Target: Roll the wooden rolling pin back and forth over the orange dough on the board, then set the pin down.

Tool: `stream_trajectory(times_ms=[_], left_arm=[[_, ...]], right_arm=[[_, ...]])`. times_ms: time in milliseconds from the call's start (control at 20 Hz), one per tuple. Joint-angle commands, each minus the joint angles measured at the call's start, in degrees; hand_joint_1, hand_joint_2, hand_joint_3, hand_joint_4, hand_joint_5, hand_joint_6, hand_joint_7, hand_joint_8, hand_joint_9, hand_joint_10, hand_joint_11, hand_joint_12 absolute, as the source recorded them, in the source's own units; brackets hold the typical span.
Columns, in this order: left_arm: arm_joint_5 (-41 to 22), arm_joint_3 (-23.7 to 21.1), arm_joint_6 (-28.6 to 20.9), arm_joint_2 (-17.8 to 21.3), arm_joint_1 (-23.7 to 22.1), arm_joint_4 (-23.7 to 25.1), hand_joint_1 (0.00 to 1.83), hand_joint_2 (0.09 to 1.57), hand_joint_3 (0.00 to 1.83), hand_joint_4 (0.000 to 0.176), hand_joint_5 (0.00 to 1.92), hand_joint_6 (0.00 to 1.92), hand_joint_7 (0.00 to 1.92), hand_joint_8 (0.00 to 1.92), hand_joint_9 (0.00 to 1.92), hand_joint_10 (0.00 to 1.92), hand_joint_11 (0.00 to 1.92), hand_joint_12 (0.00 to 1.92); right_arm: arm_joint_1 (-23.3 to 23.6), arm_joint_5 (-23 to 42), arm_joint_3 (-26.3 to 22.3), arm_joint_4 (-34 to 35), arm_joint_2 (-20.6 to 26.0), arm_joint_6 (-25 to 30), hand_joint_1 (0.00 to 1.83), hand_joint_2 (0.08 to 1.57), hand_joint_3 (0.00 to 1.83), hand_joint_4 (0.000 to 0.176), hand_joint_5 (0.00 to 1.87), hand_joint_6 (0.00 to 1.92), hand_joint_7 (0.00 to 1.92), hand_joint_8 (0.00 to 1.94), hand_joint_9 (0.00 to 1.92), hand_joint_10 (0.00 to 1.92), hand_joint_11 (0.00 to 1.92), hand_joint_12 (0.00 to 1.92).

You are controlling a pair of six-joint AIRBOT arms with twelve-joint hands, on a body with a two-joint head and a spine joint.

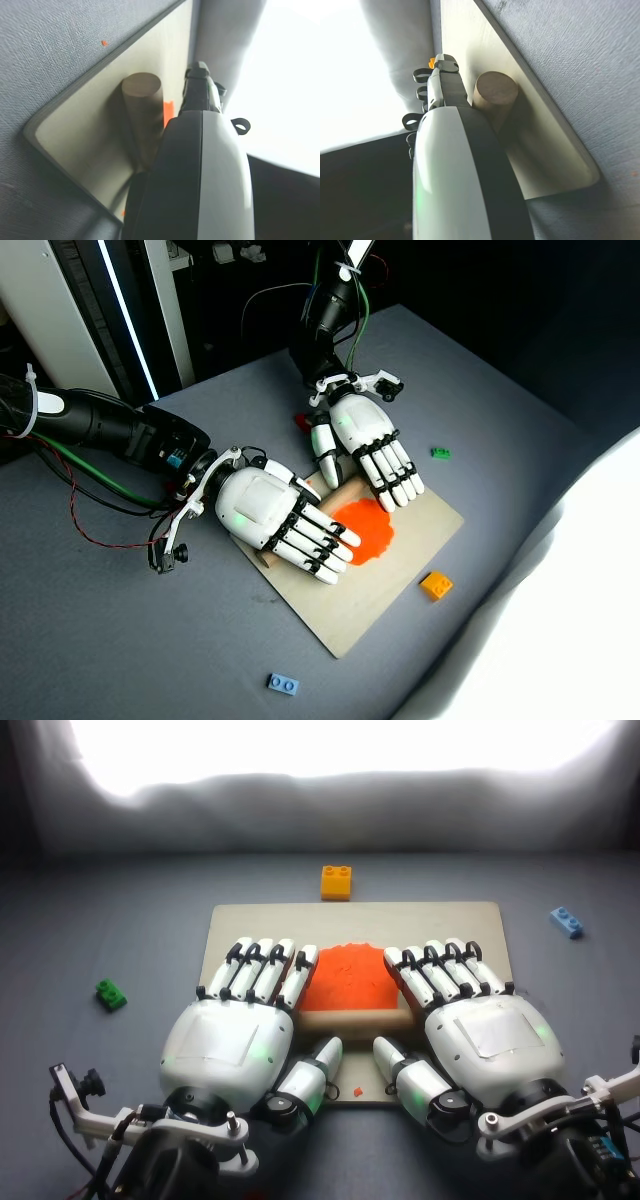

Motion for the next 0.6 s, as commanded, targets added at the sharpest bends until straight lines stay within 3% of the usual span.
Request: stream_trajectory(times_ms=[0, 100, 200, 550], left_arm=[[-4.9, 0.4, 0.1, -0.1, -0.5, 3.5, 0.00, 1.52, 0.00, 0.000, 0.02, 0.00, 0.00, 0.00, 0.01, 0.00, 0.00, 0.00], [-4.5, 0.9, 0.1, -0.3, -0.8, 3.5, 0.00, 1.52, 0.00, 0.000, 0.00, 0.00, 0.00, 0.00, 0.00, 0.00, 0.00, 0.00], [-4.3, 1.2, -0.1, -0.5, -1.0, 3.5, 0.00, 1.52, 0.00, 0.000, 0.00, 0.00, 0.00, 0.00, 0.00, 0.00, 0.00, 0.00], [-3.7, 2.5, -0.2, -1.4, -1.4, 2.9, 0.00, 1.52, 0.00, 0.000, 0.00, 0.00, 0.00, 0.00, 0.00, 0.00, 0.00, 0.00]], right_arm=[[0.5, 4.5, 0.3, -3.0, 0.1, -0.1, 0.00, 1.57, 0.06, 0.000, 0.04, 0.00, 0.07, 0.01, 0.03, 0.01, 0.02, 0.03], [0.6, 4.4, 0.4, -3.0, 0.1, -0.1, 0.00, 1.57, 0.06, 0.000, 0.05, 0.00, 0.07, 0.00, 0.04, 0.00, 0.00, 0.12], [0.7, 4.0, 0.8, -3.0, 0.1, 0.4, 0.00, 1.57, 0.06, 0.000, 0.03, 0.00, 0.06, 0.00, 0.02, 0.01, 0.00, 0.06], [1.1, 3.4, 2.1, -2.9, 0.1, 1.3, 0.00, 1.57, 0.07, 0.000, 0.06, 0.01, 0.08, 0.00, 0.04, 0.00, 0.00, 0.14]])
